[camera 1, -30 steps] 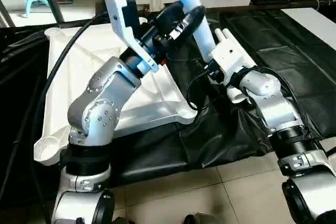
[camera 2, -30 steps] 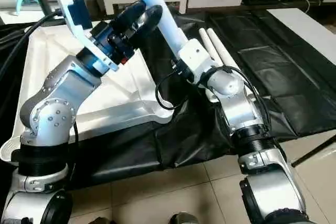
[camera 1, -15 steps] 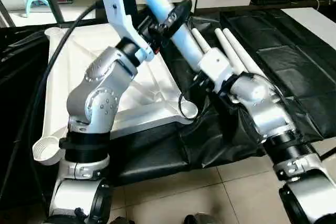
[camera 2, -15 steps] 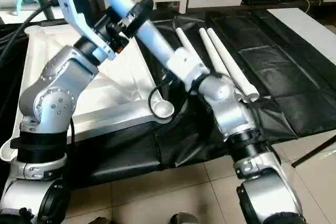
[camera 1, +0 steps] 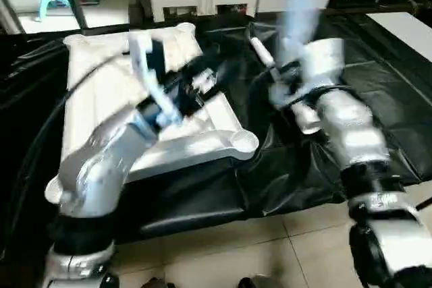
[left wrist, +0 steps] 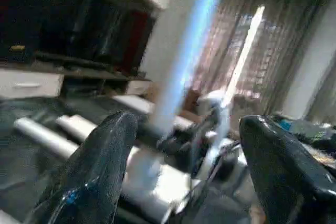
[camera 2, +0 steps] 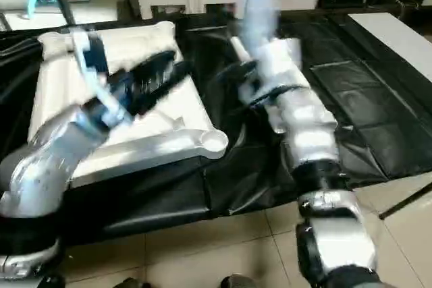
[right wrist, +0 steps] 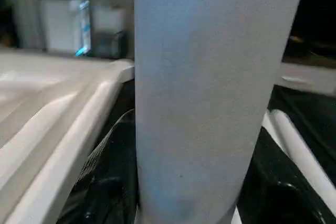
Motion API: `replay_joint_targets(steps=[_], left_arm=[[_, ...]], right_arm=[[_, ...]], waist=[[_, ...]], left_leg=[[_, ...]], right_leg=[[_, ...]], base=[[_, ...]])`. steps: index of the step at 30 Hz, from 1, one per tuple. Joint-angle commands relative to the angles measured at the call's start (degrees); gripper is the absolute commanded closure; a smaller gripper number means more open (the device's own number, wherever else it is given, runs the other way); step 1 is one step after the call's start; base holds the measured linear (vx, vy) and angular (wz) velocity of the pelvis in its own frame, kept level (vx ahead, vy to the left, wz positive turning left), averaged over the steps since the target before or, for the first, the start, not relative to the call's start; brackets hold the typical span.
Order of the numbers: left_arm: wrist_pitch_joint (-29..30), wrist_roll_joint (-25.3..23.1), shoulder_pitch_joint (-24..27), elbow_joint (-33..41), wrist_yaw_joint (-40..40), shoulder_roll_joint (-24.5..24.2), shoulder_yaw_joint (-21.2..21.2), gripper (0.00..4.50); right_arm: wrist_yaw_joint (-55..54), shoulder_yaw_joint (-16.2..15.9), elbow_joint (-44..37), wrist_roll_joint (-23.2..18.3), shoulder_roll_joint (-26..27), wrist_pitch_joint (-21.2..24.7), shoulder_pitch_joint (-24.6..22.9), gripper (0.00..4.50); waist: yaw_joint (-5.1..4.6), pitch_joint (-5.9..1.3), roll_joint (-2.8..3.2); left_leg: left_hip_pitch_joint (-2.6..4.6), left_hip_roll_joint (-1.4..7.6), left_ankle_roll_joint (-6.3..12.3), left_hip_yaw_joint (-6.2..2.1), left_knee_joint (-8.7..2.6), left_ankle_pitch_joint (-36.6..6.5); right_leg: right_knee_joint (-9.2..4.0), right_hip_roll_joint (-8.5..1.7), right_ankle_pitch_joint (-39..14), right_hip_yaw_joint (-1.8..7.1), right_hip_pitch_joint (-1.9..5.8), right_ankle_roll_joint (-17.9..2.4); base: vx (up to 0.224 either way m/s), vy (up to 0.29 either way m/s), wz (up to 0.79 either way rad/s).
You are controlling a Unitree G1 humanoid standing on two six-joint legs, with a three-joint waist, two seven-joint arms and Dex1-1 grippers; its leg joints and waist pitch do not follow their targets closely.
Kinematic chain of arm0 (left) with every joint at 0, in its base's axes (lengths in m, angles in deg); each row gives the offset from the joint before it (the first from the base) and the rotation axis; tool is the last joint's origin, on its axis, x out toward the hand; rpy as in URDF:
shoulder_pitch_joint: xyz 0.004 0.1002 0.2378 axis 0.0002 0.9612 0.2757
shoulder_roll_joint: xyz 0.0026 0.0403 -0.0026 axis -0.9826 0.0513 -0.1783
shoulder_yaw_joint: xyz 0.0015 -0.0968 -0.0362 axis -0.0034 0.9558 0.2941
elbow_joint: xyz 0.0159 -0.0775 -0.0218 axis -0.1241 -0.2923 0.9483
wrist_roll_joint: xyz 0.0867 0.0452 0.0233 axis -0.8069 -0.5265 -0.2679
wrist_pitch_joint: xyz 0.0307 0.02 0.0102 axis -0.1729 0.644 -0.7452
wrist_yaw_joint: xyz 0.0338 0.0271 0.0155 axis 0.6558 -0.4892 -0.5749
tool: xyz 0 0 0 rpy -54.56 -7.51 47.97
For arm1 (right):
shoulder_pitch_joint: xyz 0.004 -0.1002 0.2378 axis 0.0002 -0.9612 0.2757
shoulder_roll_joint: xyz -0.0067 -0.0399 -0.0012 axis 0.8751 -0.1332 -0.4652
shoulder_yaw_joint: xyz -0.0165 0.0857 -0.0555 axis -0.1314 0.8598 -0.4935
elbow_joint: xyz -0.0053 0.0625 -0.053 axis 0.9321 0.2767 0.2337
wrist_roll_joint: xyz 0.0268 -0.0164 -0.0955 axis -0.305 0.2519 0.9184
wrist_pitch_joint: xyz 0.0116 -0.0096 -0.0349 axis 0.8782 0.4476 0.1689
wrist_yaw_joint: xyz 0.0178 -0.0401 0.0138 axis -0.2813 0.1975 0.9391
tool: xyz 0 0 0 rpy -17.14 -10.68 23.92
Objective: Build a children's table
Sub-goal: Insert table leg to table base
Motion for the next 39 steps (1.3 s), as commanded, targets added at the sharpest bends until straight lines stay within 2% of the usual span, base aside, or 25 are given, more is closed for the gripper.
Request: replay_joint_targets(steps=[1,2,3,5,6,8,9,10,11,13,14,15,17,18,20,21,23,25,27,29,30,31,33,38,39], left_arm=[[-1.1,-8.7,-0.2,-5.4,-7.1,-1.9,0.5,0.97],[-1.1,-8.7,-0.2,-5.4,-7.1,-1.9,0.5,0.97],[-3.1,-15.7,-0.5,-11.4,-14.8,-3.4,2.1,0.97],[-3.5,-16.3,-0.5,-12.0,-15.6,-3.7,2.2,0.97],[-6.1,-18.2,-0.5,-13.3,-16.7,-4.2,2.1,0.7],[-8.9,-19.1,-1.7,-15.7,-19.5,-4.0,3.4,0.63],[-8.9,-19.1,-1.7,-15.7,-19.5,-4.0,3.4,0.63],[-12.4,-20.4,-2.9,-17.4,-20.9,-3.5,4.1,0.63],[-16.2,-24.6,-4.7,-20.4,-24.4,-4.2,3.7,0.63],[-16.6,-27.0,-6.0,-22.2,-27.2,-4.7,3.6,0.63],[-12.8,-28.3,-7.4,-23.6,-31.2,-4.8,4.1,0.63],[-9.0,-29.1,-8.4,-24.2,-32.8,-5.1,3.8,0.63],[-8.0,-29.2,-9.3,-25.3,-27.3,-6.6,1.4,0.63],[-10.3,-27.4,-9.5,-26.7,-23.4,-6.6,1.6,0.63],[-11.3,-26.7,-9.5,-27.4,-23.1,-6.3,2.1,0.63],[-10.9,-25.4,-10.6,-30.2,-26.4,-5.0,4.9,0.63],[-10.2,-24.5,-11.3,-31.4,-26.2,-4.5,6.0,0.63],[-10.4,-24.9,-11.2,-31.4,-26.1,-4.6,5.7,0.63],[-11.2,-23.9,-9.3,-29.5,-21.8,-4.8,4.8,0.63],[-10.4,-23.1,-8.0,-28.2,-20.0,-4.8,4.8,0.63],[-10.2,-24.7,-5.8,-26.2,-19.8,-5.5,3.3,0.63],[-10.5,-24.7,-5.0,-25.5,-18.9,-5.7,2.9,0.63],[-11.9,-23.4,-2.6,-23.3,-14.1,-6.5,1.6,0.63],[-13.9,-19.6,6.4,-14.4,4.8,-13.0,-6.7,0.63],[-15.9,-19.4,9.0,-12.9,9.3,-14.7,-9.0,0.63]], right_arm=[[0.0,2.5,-1.2,-2.6,-0.5,2.1,1.3,2.65],[0.0,2.5,-1.2,-2.6,-0.5,2.1,1.3,2.65],[2.9,2.8,-3.5,-4.2,-0.8,1.3,1.1,2.65],[3.5,2.7,-3.7,-4.4,-0.7,0.9,1.1,2.65],[3.5,2.8,-3.7,-4.7,-0.4,-0.2,1.2,2.65],[4.7,2.1,-2.4,-4.9,0.7,-3.4,1.4,2.65],[4.7,2.1,-2.4,-4.9,0.7,-3.4,1.4,2.65],[6.6,2.2,-1.6,-5.9,1.6,-5.4,1.7,2.65],[4.5,2.7,0.4,-5.3,2.6,-7.9,2.6,2.65],[2.5,2.7,1.9,-4.3,2.9,-9.3,3.5,2.65],[-0.2,2.5,3.7,-2.6,2.8,-10.4,4.4,2.65],[-2.3,1.9,4.4,-1.2,2.3,-8.6,5.1,2.65],[-0.5,4.2,4.3,-5.5,2.4,-1.1,6.3,2.65],[-1.3,4.9,6.0,-5.9,2.4,-1.5,7.3,2.65],[-1.9,4.8,7.0,-5.3,2.4,-2.4,7.6,2.65],[-2.4,3.9,9.1,-3.5,2.1,-4.8,8.3,2.65],[-3.9,3.1,11.2,-2.1,2.1,-6.1,9.0,2.65],[-4.0,3.2,11.6,-2.2,2.1,-6.0,9.2,2.65],[-1.6,1.8,10.1,-2.1,2.3,-3.0,7.7,2.65],[0.1,1.3,8.2,-2.3,2.3,-1.5,6.2,2.65],[2.8,0.5,5.1,-2.9,2.0,0.3,3.8,2.65],[3.7,0.2,4.2,-3.1,1.9,0.8,3.0,2.65],[5.8,-0.2,2.1,-3.6,1.6,0.0,1.2,2.65],[14.9,-2.9,-2.2,-6.1,-0.5,3.1,-3.4,2.65],[19.1,-2.9,-4.3,-9.1,0.0,4.6,-5.0,2.65]], waist=[[-0.31,-5.12,0.93],[-0.36,-5.15,0.71],[-0.44,-5.14,1.03],[-0.45,-5.45,1.01],[-0.46,-5.46,1.21],[-0.47,-5.28,1.25],[-0.44,-5.38,1.28],[-0.43,-5.33,1.1],[-0.32,-5.28,1.3],[-0.49,-5.36,1.36],[-0.46,-5.33,1.62],[-0.34,-5.46,1.83],[0.02,-5.31,1.66],[0.24,-5.36,1.81],[0.44,-5.47,1.87],[0.61,-5.66,1.86],[0.73,-5.89,1.49],[0.76,-5.91,1.56],[0.77,-5.96,1.2],[0.81,-5.82,1.32],[0.82,-5.89,0.71],[0.94,-5.85,0.89],[0.76,-5.81,0.84],[0.84,-5.3,0.98],[0.72,-5.01,0.88]], left_leg=[[0.87,0.3,2.34,-0.16,-3.43,-4.5],[0.78,0.15,2.75,-0.19,-3.38,-4.5],[0.63,0.1,2.72,-0.22,-3.4,-5.2],[0.45,-0.05,2.39,-0.48,-3.3,-4.4],[0.47,0.01,2.32,-0.49,-3.26,-4.0],[0.47,0.21,2.63,-0.44,-3.29,-4.1],[0.48,0.18,2.65,-0.44,-3.25,-4.3],[0.42,0.18,2.9,-0.44,-3.29,-4.5],[0.47,0.23,3.42,-0.49,-3.3,-4.8],[0.59,0.19,3.48,-0.54,-3.28,-5.1],[0.78,0.24,2.69,-0.57,-3.28,-4.8],[0.77,0.25,2.26,-0.59,-3.24,-4.5],[0.81,-0.18,2.24,-0.56,-3.34,-4.5],[0.87,0.0,2.19,-0.55,-3.36,-4.4],[0.88,0.04,1.79,-0.46,-3.29,-4.1],[0.83,0.03,1.62,-0.45,-3.24,-3.4],[0.48,-0.22,1.8,-0.4,-3.05,-2.8],[0.49,-0.07,2.4,-0.47,-3.08,-3.1],[0.36,-0.02,3.11,-0.48,-3.08,-2.6],[0.29,0.12,3.54,-0.52,-3.12,-2.4],[0.3,0.23,3.83,-0.42,-3.1,-2.2],[0.11,0.41,4.65,-0.55,-3.09,-1.2],[0.37,0.35,5.07,-0.33,-3.06,-1.6],[0.45,0.93,3.7,-0.53,-3.62,-5.1],[0.68,0.88,3.12,-0.36,-3.69,-6.1]], right_leg=[[-3.01,-2.07,2.0,1.81,4.34,-13.4],[-3.17,-2.11,1.2,1.88,4.5,-12.6],[-3.51,-2.06,-0.7,1.81,4.52,-12.0],[-3.39,-2.45,-1.5,1.91,4.89,-11.3],[-3.36,-2.46,-1.3,1.91,4.71,-11.7],[-3.57,-2.42,-1.1,1.78,4.27,-13.1],[-3.4,-2.41,-1.0,1.75,4.33,-13.5],[-3.4,-2.47,-0.9,1.77,4.32,-13.9],[-3.6,-2.5,-1.1,1.73,4.1,-14.0],[-3.52,-2.53,-1.7,1.64,4.13,-13.9],[-3.42,-2.48,-1.9,1.57,3.93,-14.0],[-3.19,-2.51,-1.5,1.55,4.1,-14.1],[-3.32,-2.31,-2.1,1.61,4.16,-13.7],[-3.42,-2.51,-1.9,1.67,3.9,-13.7],[-3.3,-2.49,-0.9,1.63,3.74,-14.3],[-3.0,-2.49,1.1,1.57,3.86,-14.9],[-2.82,-2.65,3.3,1.56,4.25,-15.8],[-2.89,-2.81,2.5,1.53,4.31,-15.7],[-2.84,-2.81,2.3,1.54,4.44,-15.6],[-2.86,-2.95,2.0,1.54,4.39,-15.7],[-2.77,-2.98,2.3,1.6,4.4,-15.8],[-2.61,-3.03,3.5,1.63,4.6,-15.5],[-2.97,-2.92,2.0,1.62,4.15,-15.3],[-3.33,-3.19,-4.3,1.74,3.83,-14.5],[-3.63,-2.98,-5.7,1.75,3.5,-14.0]], base=[[0.0,0.0,0.0],[0.0,0.0,0.0],[0.0,0.0,0.0],[0.0,0.0,0.0],[0.0,0.0,0.0],[0.0,0.0,0.0],[0.0,0.0,0.0],[0.0,0.0,0.0],[0.0,0.0,0.0],[0.0,0.0,0.0],[0.0,0.0,0.0],[0.0,0.0,0.0],[0.0,0.0,0.0],[0.0,0.0,0.0],[0.0,0.0,0.0],[0.0,0.0,0.0],[0.0,0.0,0.0],[0.0,0.0,0.0],[0.0,0.0,0.0],[0.0,0.0,0.0],[0.0,0.0,0.0],[0.0,0.0,0.0],[0.0,0.0,0.0],[0.0,0.0,0.0],[0.0,0.0,0.0]])
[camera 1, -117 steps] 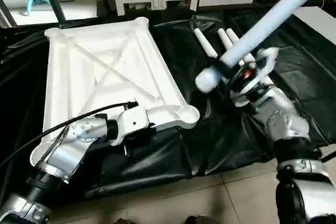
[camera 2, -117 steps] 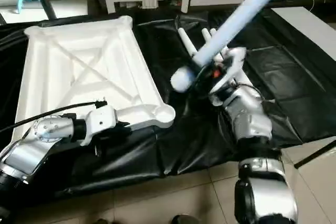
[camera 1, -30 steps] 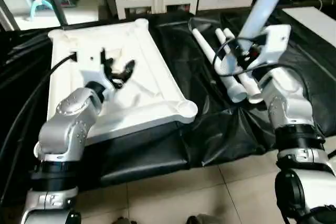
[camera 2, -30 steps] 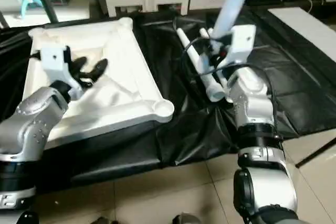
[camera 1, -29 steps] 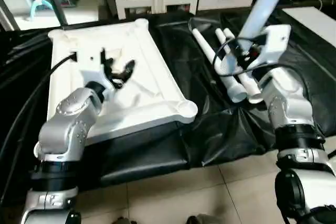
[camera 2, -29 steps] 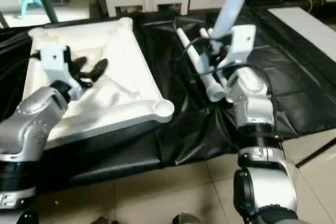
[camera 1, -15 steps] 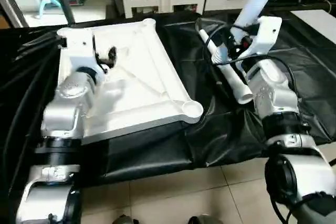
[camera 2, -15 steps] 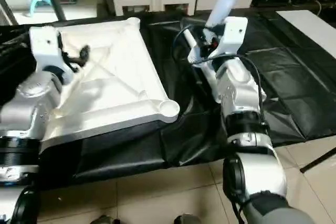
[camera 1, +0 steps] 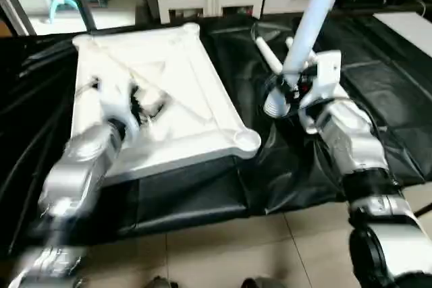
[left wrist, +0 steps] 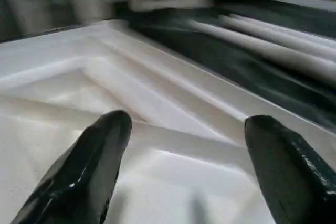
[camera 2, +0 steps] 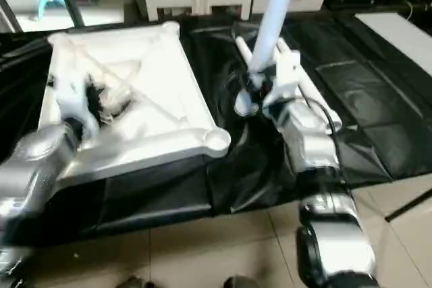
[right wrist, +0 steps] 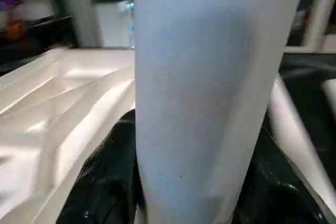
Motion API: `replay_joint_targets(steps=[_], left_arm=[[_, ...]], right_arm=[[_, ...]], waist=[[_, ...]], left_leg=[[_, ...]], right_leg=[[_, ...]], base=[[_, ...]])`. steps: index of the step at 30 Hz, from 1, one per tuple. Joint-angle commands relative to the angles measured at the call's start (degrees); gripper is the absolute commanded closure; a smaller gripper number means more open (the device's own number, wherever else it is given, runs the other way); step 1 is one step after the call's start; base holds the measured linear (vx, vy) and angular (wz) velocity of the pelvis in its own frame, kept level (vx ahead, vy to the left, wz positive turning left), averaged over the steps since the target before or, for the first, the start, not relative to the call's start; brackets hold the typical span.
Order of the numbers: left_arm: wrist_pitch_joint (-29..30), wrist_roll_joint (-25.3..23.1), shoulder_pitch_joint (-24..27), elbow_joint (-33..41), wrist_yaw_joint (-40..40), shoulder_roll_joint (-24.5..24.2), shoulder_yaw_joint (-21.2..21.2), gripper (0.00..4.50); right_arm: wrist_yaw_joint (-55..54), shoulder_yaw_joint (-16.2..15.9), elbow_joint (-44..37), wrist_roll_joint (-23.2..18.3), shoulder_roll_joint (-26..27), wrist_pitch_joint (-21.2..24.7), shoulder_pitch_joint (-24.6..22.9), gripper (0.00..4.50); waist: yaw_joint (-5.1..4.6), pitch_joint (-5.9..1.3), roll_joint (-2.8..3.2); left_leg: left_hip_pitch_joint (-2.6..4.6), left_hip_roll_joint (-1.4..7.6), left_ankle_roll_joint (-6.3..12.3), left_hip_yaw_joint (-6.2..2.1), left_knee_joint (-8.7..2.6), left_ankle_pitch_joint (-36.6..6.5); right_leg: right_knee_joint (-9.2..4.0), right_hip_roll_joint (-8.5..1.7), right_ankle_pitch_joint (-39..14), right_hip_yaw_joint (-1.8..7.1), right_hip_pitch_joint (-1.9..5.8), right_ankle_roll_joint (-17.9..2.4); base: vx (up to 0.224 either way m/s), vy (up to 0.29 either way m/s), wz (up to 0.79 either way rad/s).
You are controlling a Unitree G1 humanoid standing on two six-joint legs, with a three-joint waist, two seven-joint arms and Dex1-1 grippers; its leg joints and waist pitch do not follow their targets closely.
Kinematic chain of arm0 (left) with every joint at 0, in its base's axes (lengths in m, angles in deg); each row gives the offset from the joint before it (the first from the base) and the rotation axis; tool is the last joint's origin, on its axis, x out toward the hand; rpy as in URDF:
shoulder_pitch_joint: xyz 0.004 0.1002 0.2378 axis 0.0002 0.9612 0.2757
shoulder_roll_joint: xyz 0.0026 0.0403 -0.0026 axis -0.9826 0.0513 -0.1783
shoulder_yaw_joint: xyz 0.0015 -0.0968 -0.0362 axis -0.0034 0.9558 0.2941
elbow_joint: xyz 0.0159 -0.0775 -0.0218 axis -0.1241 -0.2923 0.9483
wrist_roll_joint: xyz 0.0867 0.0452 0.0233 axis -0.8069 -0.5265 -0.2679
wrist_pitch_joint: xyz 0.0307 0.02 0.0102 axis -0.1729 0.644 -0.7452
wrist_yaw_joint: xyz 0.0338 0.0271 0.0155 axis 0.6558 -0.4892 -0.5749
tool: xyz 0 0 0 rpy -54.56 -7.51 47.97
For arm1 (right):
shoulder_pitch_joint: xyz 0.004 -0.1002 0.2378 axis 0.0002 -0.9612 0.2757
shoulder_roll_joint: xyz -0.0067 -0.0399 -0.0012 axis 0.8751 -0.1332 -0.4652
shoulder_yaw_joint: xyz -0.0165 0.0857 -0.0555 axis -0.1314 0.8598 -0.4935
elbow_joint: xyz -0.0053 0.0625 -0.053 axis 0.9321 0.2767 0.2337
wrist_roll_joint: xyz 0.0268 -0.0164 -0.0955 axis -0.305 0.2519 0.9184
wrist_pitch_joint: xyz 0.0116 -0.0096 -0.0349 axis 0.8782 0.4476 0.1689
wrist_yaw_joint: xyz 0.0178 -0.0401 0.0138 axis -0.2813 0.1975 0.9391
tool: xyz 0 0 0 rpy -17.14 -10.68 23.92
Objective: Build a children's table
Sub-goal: Insert table leg to table base
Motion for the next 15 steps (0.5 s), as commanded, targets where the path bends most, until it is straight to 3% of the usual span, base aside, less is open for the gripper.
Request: replay_joint_targets(steps=[1,3,4,9,10,12,15], left_arm=[[-2.5,0.3,2.1,2.7,6.5,-1.5,-4.0,0.46],[-2.4,-0.8,2.7,2.8,8.6,-2.6,-6.3,0.3],[-4.6,-3.1,2.8,2.3,10.8,-3.4,-9.2,0.26],[-9.0,-8.9,2.1,-0.3,11.5,-4.0,-12.8,0.06],[-10.1,-10.4,1.7,-1.5,10.7,-3.3,-12.9,0.06],[-10.1,-9.8,1.3,-2.6,10.1,-2.2,-12.5,0.06],[-10.9,-9.5,1.1,-3.1,10.3,-1.7,-12.7,0.06]], right_arm=[[5.6,-0.4,-4.0,-4.3,0.3,2.6,-1.1,2.65],[6.7,-0.5,-4.4,-4.5,0.5,1.7,-1.7,2.65],[6.0,-0.8,-3.4,-2.6,1.1,-2.1,-1.9,2.65],[4.9,0.3,-3.4,-2.0,2.4,-8.0,-2.7,2.65],[5.3,0.1,-4.5,-2.3,2.0,-7.1,-3.5,2.65],[6.0,-0.8,-8.1,-3.7,0.8,0.4,-5.6,2.65],[7.6,-1.9,-10.5,-4.2,-0.1,3.7,-7.5,2.65]], waist=[[-0.11,-4.71,0.06],[-0.25,-4.7,0.06],[-0.33,-4.6,-0.17],[-0.74,-4.36,-0.25],[-0.86,-4.25,-0.35],[-0.86,-4.26,-0.13],[-0.72,-4.43,-0.14]], left_leg=[[0.85,0.92,3.38,-0.15,-4.0,-7.3],[1.11,0.87,3.08,-0.02,-3.99,-7.5],[1.04,0.85,2.55,-0.04,-4.08,-7.6],[1.08,0.78,0.66,-0.17,-4.28,-9.6],[1.03,0.72,0.79,-0.14,-4.31,-9.6],[1.08,0.56,0.74,-0.14,-4.32,-9.1],[1.06,0.62,0.81,-0.17,-4.32,-8.3]], right_leg=[[-3.61,-3.09,-7.1,2.1,3.78,-13.7],[-3.69,-2.95,-8.0,2.15,3.51,-13.3],[-3.87,-2.98,-9.1,2.11,3.51,-13.0],[-4.4,-3.15,-14.4,2.31,3.41,-10.5],[-4.57,-2.98,-14.5,2.34,3.34,-10.1],[-4.57,-2.84,-14.2,2.4,3.46,-9.7],[-4.42,-2.75,-11.9,2.37,3.54,-10.3]], base=[[0.0,0.0,0.0],[0.0,0.0,0.0],[0.0,0.0,0.0],[0.0,0.0,0.0],[0.0,0.0,0.0],[0.0,0.0,0.0],[0.0,0.0,0.0]])
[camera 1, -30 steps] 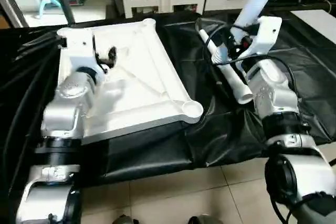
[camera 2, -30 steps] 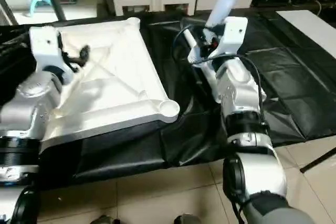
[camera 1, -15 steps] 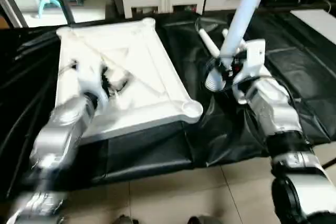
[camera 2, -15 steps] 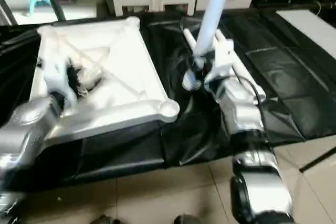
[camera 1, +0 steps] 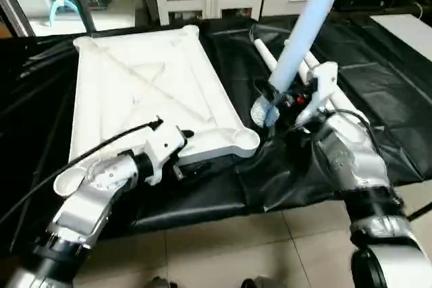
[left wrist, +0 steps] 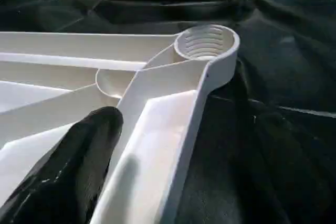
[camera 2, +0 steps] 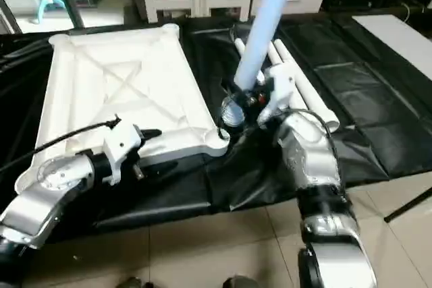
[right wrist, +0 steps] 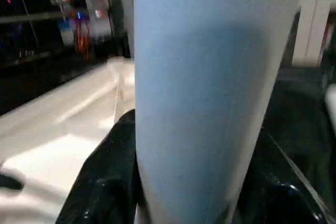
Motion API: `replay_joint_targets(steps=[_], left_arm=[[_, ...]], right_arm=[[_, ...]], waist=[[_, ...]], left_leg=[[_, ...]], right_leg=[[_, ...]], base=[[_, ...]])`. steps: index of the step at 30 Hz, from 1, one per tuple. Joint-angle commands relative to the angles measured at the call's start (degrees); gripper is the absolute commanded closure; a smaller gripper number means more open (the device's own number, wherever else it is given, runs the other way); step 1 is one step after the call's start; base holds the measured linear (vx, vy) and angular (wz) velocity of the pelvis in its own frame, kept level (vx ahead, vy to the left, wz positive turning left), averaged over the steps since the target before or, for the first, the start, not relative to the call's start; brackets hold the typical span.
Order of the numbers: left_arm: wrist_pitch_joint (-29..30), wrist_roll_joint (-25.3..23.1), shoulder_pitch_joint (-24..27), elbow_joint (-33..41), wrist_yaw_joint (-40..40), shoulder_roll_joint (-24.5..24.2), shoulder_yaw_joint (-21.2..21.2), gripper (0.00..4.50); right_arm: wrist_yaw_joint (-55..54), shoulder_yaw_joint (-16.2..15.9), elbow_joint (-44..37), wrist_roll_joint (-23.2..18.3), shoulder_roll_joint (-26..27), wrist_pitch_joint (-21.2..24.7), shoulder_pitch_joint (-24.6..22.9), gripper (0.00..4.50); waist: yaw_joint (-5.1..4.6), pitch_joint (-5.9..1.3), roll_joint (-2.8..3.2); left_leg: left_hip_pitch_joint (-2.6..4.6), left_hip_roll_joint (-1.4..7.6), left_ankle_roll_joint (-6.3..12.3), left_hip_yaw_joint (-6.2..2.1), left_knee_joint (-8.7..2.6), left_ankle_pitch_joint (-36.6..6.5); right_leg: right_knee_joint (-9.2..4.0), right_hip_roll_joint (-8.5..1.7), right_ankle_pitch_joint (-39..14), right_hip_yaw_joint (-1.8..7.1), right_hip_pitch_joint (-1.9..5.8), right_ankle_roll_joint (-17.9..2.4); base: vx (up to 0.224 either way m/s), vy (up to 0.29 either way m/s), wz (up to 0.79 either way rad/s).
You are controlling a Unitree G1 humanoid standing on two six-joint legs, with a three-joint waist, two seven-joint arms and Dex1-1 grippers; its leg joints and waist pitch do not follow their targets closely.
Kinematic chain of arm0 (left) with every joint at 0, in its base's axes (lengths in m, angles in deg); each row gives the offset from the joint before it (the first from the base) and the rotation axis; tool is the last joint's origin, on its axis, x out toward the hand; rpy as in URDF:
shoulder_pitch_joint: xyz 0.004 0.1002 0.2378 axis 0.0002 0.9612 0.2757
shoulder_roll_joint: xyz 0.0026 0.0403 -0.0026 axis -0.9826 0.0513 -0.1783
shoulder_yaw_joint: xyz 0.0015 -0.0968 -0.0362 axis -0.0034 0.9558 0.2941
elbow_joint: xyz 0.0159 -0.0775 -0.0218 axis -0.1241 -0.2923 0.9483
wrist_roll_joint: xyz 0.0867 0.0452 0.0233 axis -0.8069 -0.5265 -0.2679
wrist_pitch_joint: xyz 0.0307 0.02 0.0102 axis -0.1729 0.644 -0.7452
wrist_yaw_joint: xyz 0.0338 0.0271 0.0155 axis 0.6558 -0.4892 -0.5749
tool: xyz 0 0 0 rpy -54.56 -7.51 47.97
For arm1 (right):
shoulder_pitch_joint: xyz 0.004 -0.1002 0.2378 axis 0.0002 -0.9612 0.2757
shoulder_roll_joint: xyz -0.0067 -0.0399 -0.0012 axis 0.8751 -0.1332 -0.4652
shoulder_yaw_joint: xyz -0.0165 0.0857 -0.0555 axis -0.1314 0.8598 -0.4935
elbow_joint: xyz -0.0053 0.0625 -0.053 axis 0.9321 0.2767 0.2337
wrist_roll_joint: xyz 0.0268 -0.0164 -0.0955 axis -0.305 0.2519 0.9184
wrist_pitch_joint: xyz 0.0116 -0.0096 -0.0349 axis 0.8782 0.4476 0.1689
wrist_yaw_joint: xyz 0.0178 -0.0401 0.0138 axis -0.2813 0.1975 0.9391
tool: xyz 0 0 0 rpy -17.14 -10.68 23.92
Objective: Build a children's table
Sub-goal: Insert table leg to table base
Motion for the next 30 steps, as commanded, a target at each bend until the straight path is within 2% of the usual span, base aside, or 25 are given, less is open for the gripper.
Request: replay_joint_targets(steps=[1,2,5,12,15,17,20,23,27,28,29,30], left_arm=[[-0.7,-0.2,-0.6,-0.3,0.0,0.2,-0.3,0.06],[-1.5,-1.0,-1.1,-1.3,0.5,0.3,-0.9,0.06],[-2.2,-2.0,-2.4,-3.9,1.4,0.5,-1.1,0.06],[-0.4,0.2,-3.2,-3.4,7.5,-1.2,-1.2,0.73],[0.3,-0.3,-3.6,-3.4,9.3,-2.4,-2.0,0.87],[0.3,-1.0,-3.9,-4.2,9.8,-2.9,-2.3,1.23],[-0.1,-2.6,-4.5,-5.5,9.2,-3.1,-2.6,1.4],[-0.6,-4.7,-5.2,-6.9,8.1,-2.9,-2.6,1.63],[-0.8,-4.6,-5.2,-6.7,7.8,-2.7,-2.2,1.95],[-0.1,-2.9,-4.8,-5.3,6.4,-1.4,-0.5,1.95],[0.3,-1.6,-4.5,-3.7,4.3,-0.1,1.2,1.95],[0.3,-1.6,-4.5,-3.7,4.3,-0.1,1.2,1.95]], right_arm=[[1.0,-0.6,-2.2,-1.1,-0.7,1.7,-0.3,2.65],[2.0,-1.7,-2.2,-0.1,-0.8,-0.3,-1.2,2.65],[1.5,-2.3,-1.2,0.9,-0.2,-2.6,-0.7,2.65],[1.1,-2.4,-1.5,2.0,-0.3,-2.6,1.2,2.65],[2.9,-2.3,-1.3,1.1,-0.1,-4.2,2.0,2.65],[4.4,-2.4,-1.4,0.3,0.0,-5.4,2.3,2.65],[6.1,-2.4,-1.4,-0.7,0.4,-6.5,2.5,2.65],[6.6,-2.2,-1.5,-1.2,0.9,-7.0,2.8,2.65],[6.4,-2.2,-1.6,-1.1,0.9,-6.8,2.7,2.65],[5.7,-1.9,-2.4,-1.3,0.8,-5.5,2.4,2.65],[4.4,-1.7,-3.1,-1.1,0.5,-4.1,2.0,2.65],[4.4,-1.7,-3.1,-1.1,0.5,-4.1,2.0,2.65]], waist=[[-0.37,-4.5,-0.03],[-0.43,-4.36,0.03],[-0.82,-4.22,-0.32],[-1.62,-3.66,-0.48],[-2.04,-3.35,-0.52],[-2.03,-3.36,-0.47],[-2.16,-3.2,-0.6],[-2.16,-3.2,-0.39],[-2.12,-3.33,-0.35],[-1.99,-3.62,-0.07],[-2.06,-3.58,-0.27],[-1.93,-3.56,-0.29]], left_leg=[[0.6,0.62,1.06,-0.3,-4.34,-8.0],[0.68,0.64,1.27,-0.21,-4.28,-7.9],[0.59,0.55,1.6,-0.19,-4.28,-8.6],[0.62,0.61,1.8,-0.26,-4.53,-9.5],[0.76,0.73,1.87,-0.26,-4.66,-10.2],[0.85,0.75,2.02,-0.22,-4.63,-10.5],[0.75,0.8,2.38,-0.21,-4.76,-9.8],[0.92,0.87,2.47,-0.24,-4.82,-9.6],[0.89,0.92,2.39,-0.23,-4.85,-8.7],[1.01,0.92,2.48,-0.24,-4.78,-8.2],[0.95,0.97,2.6,-0.15,-4.76,-7.7],[0.82,0.95,2.58,-0.13,-4.75,-7.2]], right_leg=[[-4.21,-2.84,-11.1,2.15,3.6,-10.8],[-4.29,-2.84,-10.7,2.19,3.32,-11.0],[-4.47,-2.85,-11.9,2.19,3.33,-10.8],[-4.75,-2.9,-14.2,2.25,3.06,-10.8],[-4.78,-2.85,-14.3,2.21,2.88,-11.0],[-4.78,-2.93,-14.3,2.3,2.91,-11.1],[-4.69,-2.85,-12.7,2.29,3.01,-11.5],[-4.66,-2.88,-11.7,2.27,2.96,-12.0],[-4.43,-2.95,-9.5,2.29,3.19,-12.9],[-4.26,-2.96,-8.3,2.24,3.28,-13.4],[-4.25,-2.91,-6.9,2.26,3.3,-14.0],[-4.12,-2.95,-6.0,2.29,3.46,-14.4]], base=[[0.0,0.0,0.0],[0.0,0.0,0.0],[0.0,0.0,0.0],[0.0,0.0,0.0],[0.0,0.0,0.0],[0.0,0.0,0.0],[0.0,0.0,0.0],[0.0,0.0,0.0],[0.0,0.0,0.0],[0.0,0.0,0.0],[0.0,0.0,0.0],[0.0,0.0,0.0]])
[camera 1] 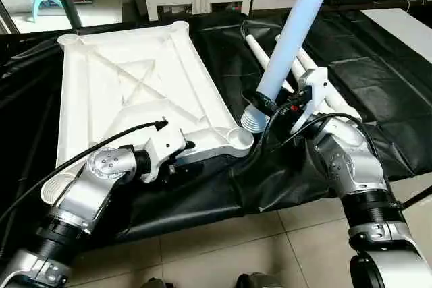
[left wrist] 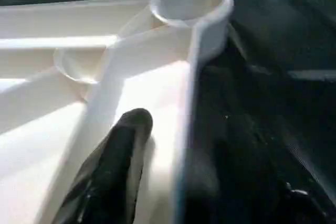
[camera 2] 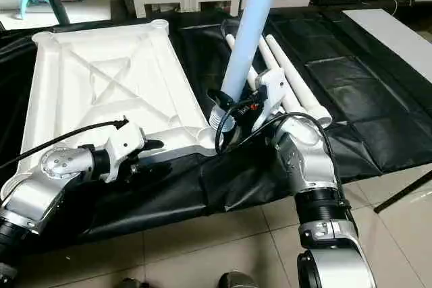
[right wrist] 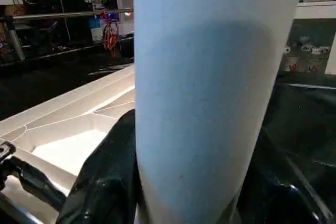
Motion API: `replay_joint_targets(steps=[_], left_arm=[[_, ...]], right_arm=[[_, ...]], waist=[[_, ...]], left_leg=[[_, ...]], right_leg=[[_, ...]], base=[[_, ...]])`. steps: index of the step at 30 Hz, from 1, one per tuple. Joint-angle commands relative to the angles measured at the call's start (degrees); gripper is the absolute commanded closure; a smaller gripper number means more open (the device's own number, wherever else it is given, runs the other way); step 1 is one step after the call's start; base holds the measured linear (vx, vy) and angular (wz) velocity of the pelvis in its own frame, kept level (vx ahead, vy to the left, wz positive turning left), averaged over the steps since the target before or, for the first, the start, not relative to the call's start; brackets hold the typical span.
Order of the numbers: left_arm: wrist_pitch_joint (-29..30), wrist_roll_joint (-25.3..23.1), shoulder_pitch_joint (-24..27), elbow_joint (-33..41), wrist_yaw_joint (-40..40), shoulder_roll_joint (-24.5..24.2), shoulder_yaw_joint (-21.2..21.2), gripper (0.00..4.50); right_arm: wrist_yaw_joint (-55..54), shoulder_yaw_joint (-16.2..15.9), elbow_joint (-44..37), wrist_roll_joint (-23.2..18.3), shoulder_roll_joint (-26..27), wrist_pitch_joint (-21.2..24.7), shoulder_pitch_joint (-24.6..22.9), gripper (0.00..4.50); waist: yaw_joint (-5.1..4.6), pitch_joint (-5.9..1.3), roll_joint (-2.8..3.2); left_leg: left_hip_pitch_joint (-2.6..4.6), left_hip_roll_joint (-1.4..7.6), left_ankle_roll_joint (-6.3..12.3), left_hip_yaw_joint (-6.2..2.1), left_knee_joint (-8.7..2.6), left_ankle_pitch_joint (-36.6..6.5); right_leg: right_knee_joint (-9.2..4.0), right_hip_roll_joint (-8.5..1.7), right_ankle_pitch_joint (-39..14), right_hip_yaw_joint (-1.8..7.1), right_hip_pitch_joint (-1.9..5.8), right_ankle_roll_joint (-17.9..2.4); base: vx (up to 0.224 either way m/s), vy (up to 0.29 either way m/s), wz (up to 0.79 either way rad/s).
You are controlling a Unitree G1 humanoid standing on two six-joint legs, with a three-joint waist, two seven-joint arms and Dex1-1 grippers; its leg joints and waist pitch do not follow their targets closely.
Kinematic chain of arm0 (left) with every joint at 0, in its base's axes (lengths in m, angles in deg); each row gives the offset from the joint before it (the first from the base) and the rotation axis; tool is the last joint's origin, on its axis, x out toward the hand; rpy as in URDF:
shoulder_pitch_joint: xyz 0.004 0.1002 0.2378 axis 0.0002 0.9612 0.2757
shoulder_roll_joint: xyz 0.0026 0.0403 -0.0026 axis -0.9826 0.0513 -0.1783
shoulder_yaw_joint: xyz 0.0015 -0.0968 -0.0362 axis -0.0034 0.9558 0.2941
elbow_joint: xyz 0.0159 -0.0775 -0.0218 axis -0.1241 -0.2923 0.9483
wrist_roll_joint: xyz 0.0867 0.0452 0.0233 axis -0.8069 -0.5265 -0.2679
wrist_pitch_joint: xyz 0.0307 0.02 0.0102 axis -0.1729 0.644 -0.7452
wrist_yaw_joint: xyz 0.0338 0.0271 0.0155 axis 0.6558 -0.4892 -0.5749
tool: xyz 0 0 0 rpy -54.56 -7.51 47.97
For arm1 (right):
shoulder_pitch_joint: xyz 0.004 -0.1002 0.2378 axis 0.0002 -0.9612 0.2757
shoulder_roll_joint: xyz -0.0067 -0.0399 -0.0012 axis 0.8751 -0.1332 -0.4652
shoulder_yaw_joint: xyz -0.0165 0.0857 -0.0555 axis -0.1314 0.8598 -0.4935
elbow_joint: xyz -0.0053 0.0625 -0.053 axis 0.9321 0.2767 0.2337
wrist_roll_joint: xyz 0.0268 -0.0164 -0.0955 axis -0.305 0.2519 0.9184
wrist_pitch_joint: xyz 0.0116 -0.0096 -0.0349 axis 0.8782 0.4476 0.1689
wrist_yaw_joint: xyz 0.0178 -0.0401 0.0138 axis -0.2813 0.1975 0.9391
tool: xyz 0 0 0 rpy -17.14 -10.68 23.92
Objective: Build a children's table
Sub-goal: Insert table leg to table base
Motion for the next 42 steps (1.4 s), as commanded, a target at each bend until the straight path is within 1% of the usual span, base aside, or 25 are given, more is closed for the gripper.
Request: replay_joint_targets(steps=[1,2,6,7,9,10,15,21,22,23,25,27,29,30,31,32,33,35,36,37,38,39,40,41,42], left_arm=[[2.6,4.3,1.0,6.5,-4.2,2.5,4.0,1.95],[5.4,7.1,2.1,11.3,-8.3,5.3,6.6,1.95],[9.8,8.8,3.9,17.6,-14.9,9.9,9.9,1.95],[10.9,7.7,4.7,18.5,-19.0,12.1,11.1,1.95],[11.3,6.3,5.6,18.7,-22.6,13.8,12.1,1.95],[11.0,5.6,6.0,18.7,-24.1,14.5,12.4,1.95],[11.7,2.5,8.5,20.0,-28.3,16.5,11.6,1.95],[13.5,1.6,7.9,21.8,-31.4,17.6,11.0,1.95],[13.6,1.4,8.0,22.0,-31.7,17.8,10.9,1.95],[13.8,1.0,8.4,22.4,-32.3,18.3,10.7,1.95],[13.8,0.5,8.9,22.6,-32.5,18.6,10.4,1.95],[13.7,0.3,9.2,22.7,-32.6,18.6,10.3,1.95],[13.9,0.4,9.7,23.1,-32.9,18.4,10.0,1.95],[14.1,0.4,9.7,23.2,-32.9,18.5,10.0,1.95],[14.1,0.4,9.7,23.3,-33.0,18.5,10.0,1.95],[14.3,0.2,9.7,23.4,-33.0,18.6,10.0,1.95],[14.3,0.2,9.7,23.4,-33.0,18.6,10.0,1.95],[14.4,0.1,9.8,23.5,-33.1,18.9,10.0,1.95],[14.4,0.1,9.8,23.5,-33.1,18.9,10.0,1.95],[14.3,0.0,9.8,23.4,-33.2,19.1,9.9,1.95],[14.1,-0.1,9.9,23.4,-33.2,19.1,9.8,1.95],[14.0,0.1,10.0,23.4,-33.2,19.3,9.6,1.95],[14.0,0.1,10.1,23.5,-33.1,19.4,9.6,1.95],[13.8,0.7,10.3,23.7,-32.7,19.7,9.2,1.95],[13.7,1.0,10.5,23.9,-32.4,19.9,9.1,1.95]], right_arm=[[-4.3,1.8,-5.5,-0.8,-1.1,4.4,-0.4,2.65],[-8.1,3.7,-9.5,-1.5,-1.3,7.1,-2.3,2.65],[-12.4,5.6,-17.1,-1.5,-1.8,10.0,-6.3,2.65],[-12.7,5.3,-20.2,0.0,-2.2,8.9,-8.6,2.65],[-12.9,4.7,-22.5,1.4,-2.6,7.8,-10.5,2.65],[-13.2,4.6,-23.1,1.8,-2.7,7.7,-11.1,2.65],[-16.3,4.4,-23.9,3.4,-2.3,7.0,-13.0,2.65],[-18.0,3.8,-25.1,3.6,-2.1,8.0,-13.1,2.65],[-17.9,3.7,-25.2,3.5,-2.1,8.2,-13.1,2.65],[-17.8,3.4,-25.4,3.7,-2.2,8.1,-13.1,2.65],[-17.3,3.0,-25.3,3.9,-2.3,8.0,-13.1,2.65],[-17.1,2.6,-25.2,4.2,-2.4,7.7,-13.1,2.65],[-16.6,1.9,-25.0,4.1,-2.6,7.4,-13.0,2.65],[-16.5,1.8,-24.9,4.0,-2.7,7.4,-13.0,2.65],[-16.5,1.8,-24.9,4.0,-2.7,7.4,-13.0,2.65],[-16.3,1.6,-24.7,4.1,-2.9,7.2,-12.9,2.65],[-16.3,1.6,-24.7,4.1,-2.9,7.2,-12.9,2.65],[-15.6,1.5,-24.7,4.2,-3.3,7.0,-13.3,2.65],[-15.6,1.4,-24.8,4.2,-3.4,6.9,-13.3,2.65],[-15.2,1.5,-24.9,3.8,-3.6,7.0,-13.5,2.65],[-15.3,1.9,-25.0,3.2,-3.4,7.4,-13.5,2.65],[-15.3,2.1,-24.9,3.0,-3.6,7.6,-13.6,2.65],[-15.3,2.1,-24.9,3.0,-3.6,7.6,-13.5,2.65],[-15.0,2.2,-24.8,2.8,-4.0,8.0,-13.6,2.65],[-14.9,2.2,-24.7,2.7,-4.1,8.0,-13.6,2.65]], waist=[[0.09,-4.42,0.66],[0.32,-4.27,0.92],[0.51,-4.14,0.45],[0.49,-3.97,1.31],[0.21,-4.06,0.98],[0.27,-4.08,1.58],[-0.66,-3.91,1.4],[-1.42,-3.4,1.73],[-1.32,-2.66,1.87],[-1.57,-2.85,1.92],[-1.75,-2.75,2.09],[-1.86,-2.87,2.18],[-2.09,-3.41,2.56],[-2.05,-3.55,3.23],[-2.28,-3.82,3.24],[-2.62,-4.05,3.47],[-2.81,-4.07,3.64],[-3.5,-4.54,3.71],[-3.6,-4.72,3.71],[-5.0,-5.32,4.17],[-5.29,-5.5,3.12],[-5.36,-5.74,2.68],[-5.05,-5.57,0.99],[-3.05,-5.18,-2.43],[-1.42,-4.37,-2.78]], left_leg=[[1.08,0.98,2.37,-0.24,-4.27,-6.8],[1.0,1.27,1.71,-0.27,-4.38,-5.6],[0.96,1.01,1.8,-0.12,-4.38,-8.0],[0.99,1.07,1.3,-0.18,-4.48,-8.7],[0.62,0.71,1.53,-0.29,-4.41,-9.7],[0.63,0.66,1.67,-0.36,-4.32,-9.6],[0.44,0.53,2.21,-0.53,-4.37,-11.4],[2.89,0.49,1.2,-0.81,-5.3,-24.2],[1.46,-0.18,4.36,-2.0,-6.14,-27.6],[1.48,-0.9,6.12,-2.49,-5.35,-27.1],[0.09,-1.12,7.58,-2.95,-5.24,-23.3],[-0.56,-1.26,8.24,-3.58,-5.22,-21.1],[-0.67,-1.16,10.46,-4.35,-5.34,-16.6],[-0.03,-1.17,12.48,-4.85,-5.42,-13.8],[0.44,-1.14,13.85,-5.16,-5.4,-12.2],[1.57,-1.26,17.71,-5.82,-5.26,-7.8],[2.03,-1.36,19.94,-6.33,-5.1,-5.2],[4.66,-1.71,30.99,-9.32,-4.15,7.9],[5.75,-1.72,33.77,-10.38,-3.72,11.4],[11.76,1.94,35.36,-11.86,-2.78,15.9],[13.27,5.49,37.78,-14.94,-3.53,21.0],[13.42,6.19,38.43,-15.37,-3.43,23.8],[11.27,3.54,35.04,-13.47,-2.06,26.7],[2.33,-5.6,25.08,-7.29,1.05,14.2],[-1.12,-8.2,22.28,-5.66,3.4,4.8]], right_leg=[[-3.44,-3.02,-5.5,2.28,3.84,-14.7],[-3.15,-3.04,-3.5,2.38,4.0,-15.3],[-3.92,-2.8,-6.9,2.24,3.79,-13.8],[-4.24,-2.67,-7.2,2.12,3.78,-13.2],[-4.45,-2.48,-8.7,2.06,4.07,-11.8],[-4.52,-2.57,-9.1,2.07,4.0,-11.5],[-5.49,-2.51,-15.7,1.83,3.53,-9.0],[-6.39,-1.8,-28.2,0.74,3.83,-7.6],[-6.88,-2.86,-36.1,-1.21,5.11,-6.0],[-8.12,-4.24,-41.6,-1.95,6.13,-4.9],[-8.99,-4.96,-43.7,-3.43,7.93,-4.0],[-9.2,-5.24,-41.8,-4.36,9.03,-4.5],[-8.95,-4.76,-33.3,-5.45,10.48,-7.3],[-8.48,-4.03,-27.5,-5.93,10.62,-9.0],[-8.09,-3.56,-24.5,-6.11,10.67,-9.9],[-7.14,-2.57,-18.6,-6.46,10.59,-11.4],[-6.6,-2.1,-16.1,-6.55,10.47,-11.9],[-4.21,-0.48,-9.6,-6.67,9.76,-10.4],[-3.38,-0.18,-8.8,-6.46,8.88,-9.1],[-0.21,-0.34,-10.4,-4.7,3.09,-7.0],[3.35,-1.88,-12.1,-2.41,-0.14,-2.0],[4.31,-2.93,-11.1,-1.04,-1.42,0.4],[2.36,-4.91,-3.3,2.09,-1.58,1.6],[-2.33,-5.26,7.6,5.68,6.7,1.4],[-3.96,-6.67,9.0,8.47,9.52,1.1]], base=[[0.0,0.0,0.0],[0.0,0.0,0.0],[0.0,0.0,0.0],[0.0,0.0,0.0],[0.0,0.0,0.0],[0.0,0.0,0.0],[0.0,0.0,0.0],[0.0,0.0,0.0],[0.031,0.003,0.22],[0.031,0.003,0.22],[0.04,0.015,0.33],[0.056,0.008,0.36],[0.086,0.005,0.43],[0.103,0.016,0.47],[0.149,0.001,0.51],[0.149,0.001,0.51],[0.168,0.003,0.52],[0.157,0.012,0.45],[0.146,0.004,0.43],[0.13,-0.026,0.25],[0.13,-0.026,0.25],[0.073,-0.083,-0.04],[0.008,-0.055,-0.06],[-0.015,-0.12,-0.01],[0.021,-0.09,0.17]])
